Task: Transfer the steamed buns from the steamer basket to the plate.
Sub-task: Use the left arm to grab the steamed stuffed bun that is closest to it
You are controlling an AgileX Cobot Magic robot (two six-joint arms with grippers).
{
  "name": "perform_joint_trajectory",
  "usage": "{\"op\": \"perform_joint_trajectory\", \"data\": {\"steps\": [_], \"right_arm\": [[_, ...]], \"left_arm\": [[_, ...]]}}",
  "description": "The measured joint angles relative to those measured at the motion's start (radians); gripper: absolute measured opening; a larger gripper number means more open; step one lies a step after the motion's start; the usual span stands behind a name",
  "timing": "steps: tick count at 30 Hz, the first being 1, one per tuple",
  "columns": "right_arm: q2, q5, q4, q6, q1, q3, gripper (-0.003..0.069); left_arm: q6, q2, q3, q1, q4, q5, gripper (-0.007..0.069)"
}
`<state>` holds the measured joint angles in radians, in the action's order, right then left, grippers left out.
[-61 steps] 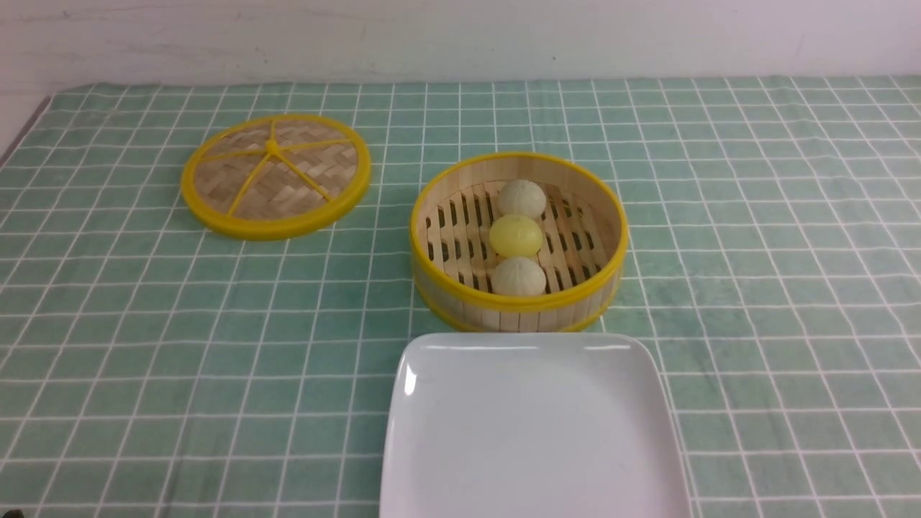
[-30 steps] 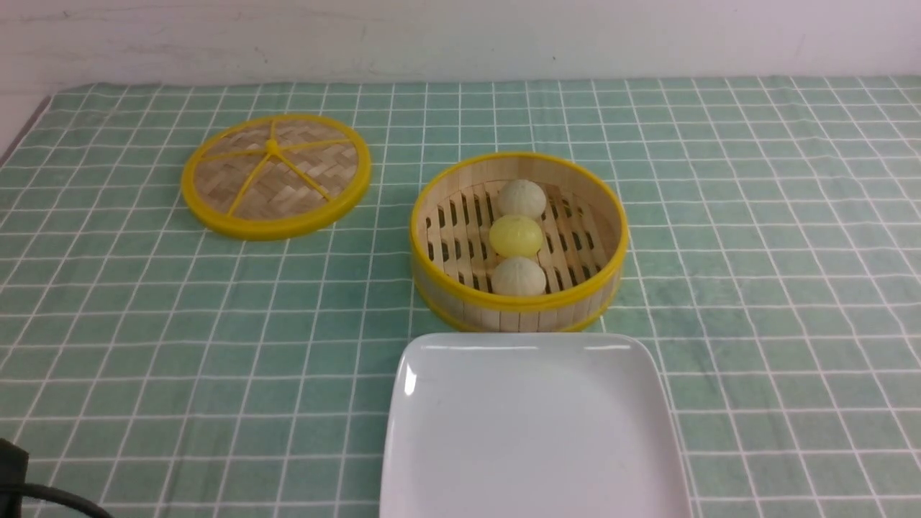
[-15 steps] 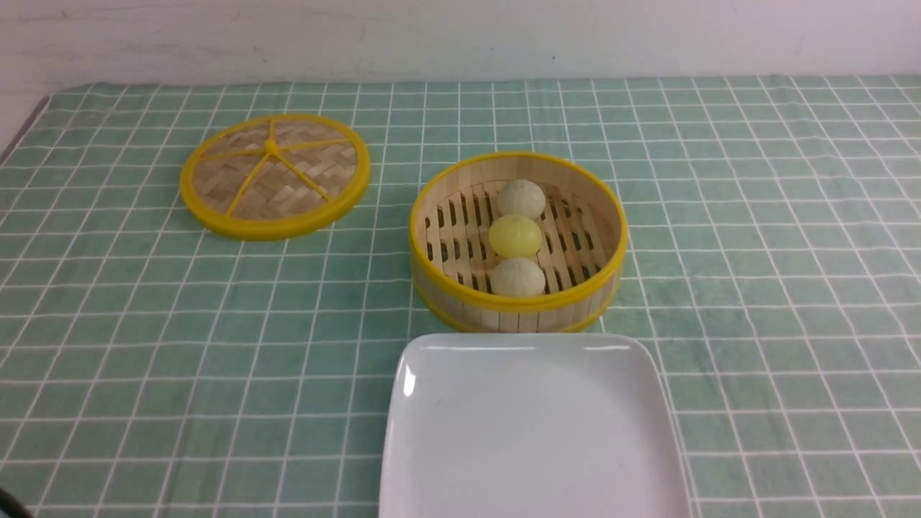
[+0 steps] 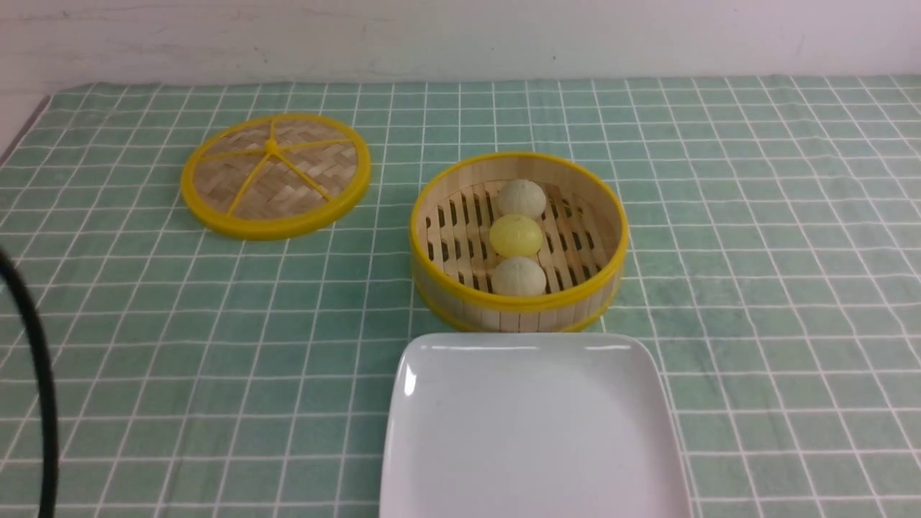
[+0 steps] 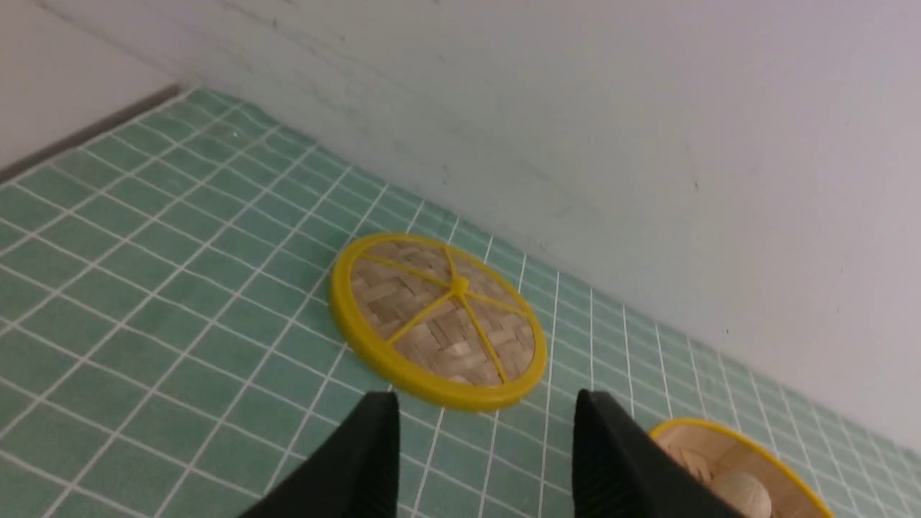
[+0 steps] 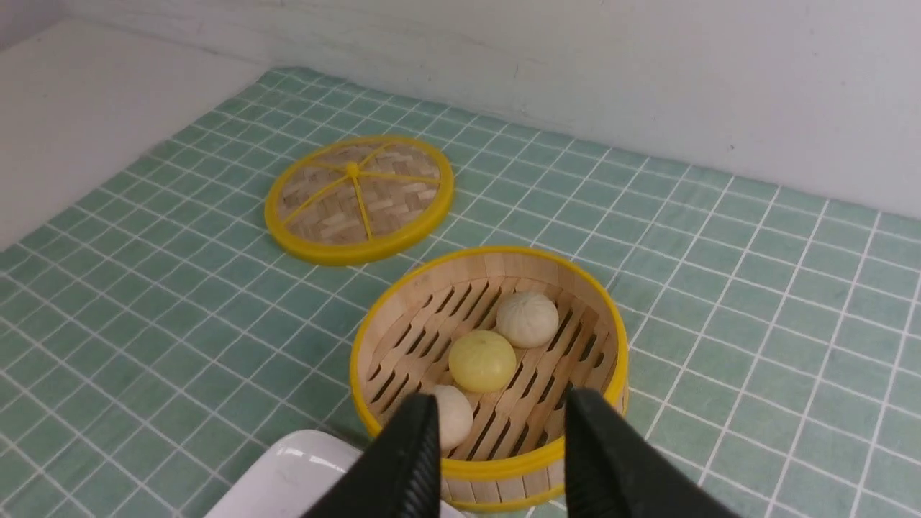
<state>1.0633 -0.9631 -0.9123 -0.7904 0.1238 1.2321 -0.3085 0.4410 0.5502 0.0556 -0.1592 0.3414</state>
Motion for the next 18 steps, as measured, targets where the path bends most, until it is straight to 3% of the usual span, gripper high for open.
{"op": "perform_joint_trajectory", "data": {"steps": [7,17,18], "right_arm": [[0.192,-0.076,0.004,-0.117,0.0,0.131,0.0265],[0.385,-0.189,0.007,-0.181,0.0,0.284,0.0265],[0.388,-0.191,0.008,-0.182,0.0,0.288,0.0265]], "left_arm": [[0.298,0.188,0.147,0.0,-0.237,0.059,0.0356],[0.908,0.526,0.353,0.0,-0.8,0.362,0.0322],[0.908,0.526,0.354,0.0,-0.8,0.366,0.0321]]}}
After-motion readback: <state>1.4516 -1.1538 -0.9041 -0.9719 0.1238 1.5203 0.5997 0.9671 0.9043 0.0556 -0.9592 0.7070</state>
